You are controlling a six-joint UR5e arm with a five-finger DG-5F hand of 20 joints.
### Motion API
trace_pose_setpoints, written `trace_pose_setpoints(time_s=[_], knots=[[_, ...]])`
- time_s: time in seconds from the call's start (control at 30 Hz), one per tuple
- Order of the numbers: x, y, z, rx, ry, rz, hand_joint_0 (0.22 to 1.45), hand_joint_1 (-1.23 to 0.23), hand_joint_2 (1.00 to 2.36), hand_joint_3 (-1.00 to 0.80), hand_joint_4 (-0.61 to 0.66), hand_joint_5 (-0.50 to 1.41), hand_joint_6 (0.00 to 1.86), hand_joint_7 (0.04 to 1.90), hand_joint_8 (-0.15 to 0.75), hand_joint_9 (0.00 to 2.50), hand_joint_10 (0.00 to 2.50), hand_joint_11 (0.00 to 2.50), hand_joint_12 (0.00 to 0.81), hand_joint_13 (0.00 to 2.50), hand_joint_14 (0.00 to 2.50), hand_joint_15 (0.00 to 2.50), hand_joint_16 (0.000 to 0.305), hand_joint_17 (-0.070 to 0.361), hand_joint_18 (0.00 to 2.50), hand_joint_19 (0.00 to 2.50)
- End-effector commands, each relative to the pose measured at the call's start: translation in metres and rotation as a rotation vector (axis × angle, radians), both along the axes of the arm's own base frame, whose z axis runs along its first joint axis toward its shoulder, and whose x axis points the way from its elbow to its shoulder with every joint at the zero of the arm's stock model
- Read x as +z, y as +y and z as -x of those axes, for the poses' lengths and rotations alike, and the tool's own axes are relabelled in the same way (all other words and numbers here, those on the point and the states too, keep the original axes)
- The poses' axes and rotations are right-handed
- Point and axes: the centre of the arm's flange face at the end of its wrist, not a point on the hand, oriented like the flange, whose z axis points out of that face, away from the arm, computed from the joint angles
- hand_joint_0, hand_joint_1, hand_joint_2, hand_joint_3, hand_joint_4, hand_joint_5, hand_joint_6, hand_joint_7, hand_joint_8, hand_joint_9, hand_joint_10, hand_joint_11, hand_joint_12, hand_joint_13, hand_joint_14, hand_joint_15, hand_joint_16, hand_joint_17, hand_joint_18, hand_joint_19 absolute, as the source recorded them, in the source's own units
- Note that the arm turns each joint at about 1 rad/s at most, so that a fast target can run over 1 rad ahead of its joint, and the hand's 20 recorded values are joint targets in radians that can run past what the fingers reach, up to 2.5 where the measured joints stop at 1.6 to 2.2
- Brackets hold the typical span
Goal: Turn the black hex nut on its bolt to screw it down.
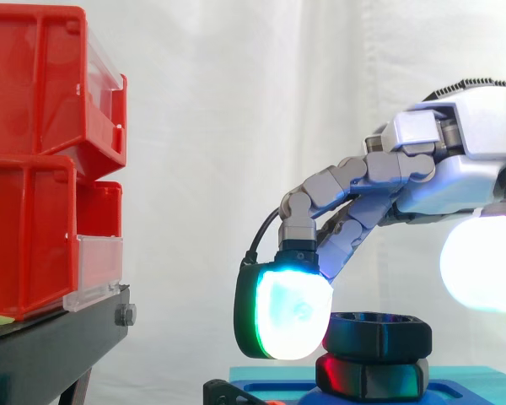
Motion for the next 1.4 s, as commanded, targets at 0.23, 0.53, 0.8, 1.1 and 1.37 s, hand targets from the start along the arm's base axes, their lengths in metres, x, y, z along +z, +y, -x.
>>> trace_pose_setpoints(time_s=[0.23,0.53,0.8,1.1,1.37], knots=[[-0.004,0.002,-0.001,0.002,-0.014,-0.015,0.43,-0.44,1.0,-0.5,0.31,-0.16,0.54,1.0,0.357,0.71,0.01,0.53,0.385,0.73,0.01,0.26,0.048,0.107,0.59,0.27],[-0.005,0.001,0.0,0.002,-0.016,-0.011,0.44,-0.44,1.0,-0.5,0.3,-0.18,0.67,0.79,0.356,0.71,0.01,0.53,0.381,0.74,0.01,0.26,0.047,0.106,0.59,0.26],[-0.005,-0.007,0.001,0.005,-0.017,-0.004,0.44,-0.44,1.0,-0.5,0.3,-0.19,0.74,0.69,0.356,0.71,0.01,0.54,0.38,0.74,0.01,0.26,0.047,0.106,0.6,0.27],[-0.005,-0.017,0.004,0.01,-0.022,0.002,0.44,-0.44,1.0,-0.5,0.3,-0.2,0.76,0.67,0.354,0.71,0.01,0.54,0.377,0.74,0.01,0.26,0.047,0.106,0.6,0.27],[-0.004,-0.029,0.006,0.018,-0.024,0.003,0.44,-0.44,1.0,-0.5,0.3,-0.2,0.76,0.67,0.352,0.71,0.01,0.55,0.372,0.74,0.01,0.24,0.047,0.105,0.6,0.27]])
